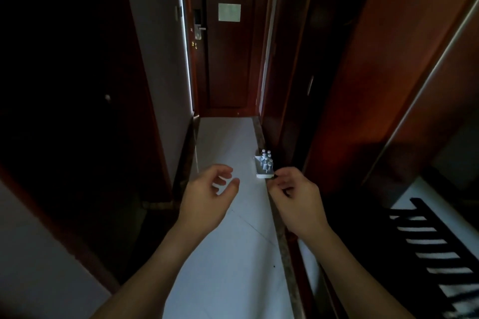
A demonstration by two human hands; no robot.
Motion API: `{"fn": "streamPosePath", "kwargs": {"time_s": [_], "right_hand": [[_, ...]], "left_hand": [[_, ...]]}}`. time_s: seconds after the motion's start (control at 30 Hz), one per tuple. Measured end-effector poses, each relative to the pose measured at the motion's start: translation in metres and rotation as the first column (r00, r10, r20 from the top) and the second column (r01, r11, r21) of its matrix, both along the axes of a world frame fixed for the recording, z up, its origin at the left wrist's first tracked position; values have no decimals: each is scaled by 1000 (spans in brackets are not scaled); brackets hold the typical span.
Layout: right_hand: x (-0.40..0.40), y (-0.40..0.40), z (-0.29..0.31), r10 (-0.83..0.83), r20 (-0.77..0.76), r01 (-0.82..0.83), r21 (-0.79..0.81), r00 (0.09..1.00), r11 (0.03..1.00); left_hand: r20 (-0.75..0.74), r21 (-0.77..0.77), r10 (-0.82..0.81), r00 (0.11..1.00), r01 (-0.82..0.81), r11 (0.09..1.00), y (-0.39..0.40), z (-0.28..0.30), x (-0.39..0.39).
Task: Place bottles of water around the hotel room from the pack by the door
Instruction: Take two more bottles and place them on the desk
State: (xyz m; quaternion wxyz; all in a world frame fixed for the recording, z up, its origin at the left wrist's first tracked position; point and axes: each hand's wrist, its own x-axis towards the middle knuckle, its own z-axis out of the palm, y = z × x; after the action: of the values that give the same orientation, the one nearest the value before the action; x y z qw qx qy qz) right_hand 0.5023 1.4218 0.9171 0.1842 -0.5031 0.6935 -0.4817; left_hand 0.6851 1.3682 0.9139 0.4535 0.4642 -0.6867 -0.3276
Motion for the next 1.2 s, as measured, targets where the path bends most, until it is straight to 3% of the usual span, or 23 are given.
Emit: {"fn": "streamPosePath", "kwargs": {"time_s": [0.27, 0.5, 0.83, 1.2], "right_hand": [[-28, -115, -14, 15, -12, -15, 32, 1000, 999], [-75, -270, -23, 33, 49, -35, 29, 998, 999], [-107, -486, 10, 131, 105, -131, -12, 986, 991], [-142, -711, -14, 18, 74, -20, 34, 997, 999]], "left_hand": [[1, 52, -12, 1000, 12, 999, -110, -14, -23], [99, 0, 12, 995, -12, 1000, -257, -10, -66], [160, -75, 122, 980, -111, 991, -452, 25, -105], [70, -58, 14, 997, -10, 998, -699, -16, -132]]}}
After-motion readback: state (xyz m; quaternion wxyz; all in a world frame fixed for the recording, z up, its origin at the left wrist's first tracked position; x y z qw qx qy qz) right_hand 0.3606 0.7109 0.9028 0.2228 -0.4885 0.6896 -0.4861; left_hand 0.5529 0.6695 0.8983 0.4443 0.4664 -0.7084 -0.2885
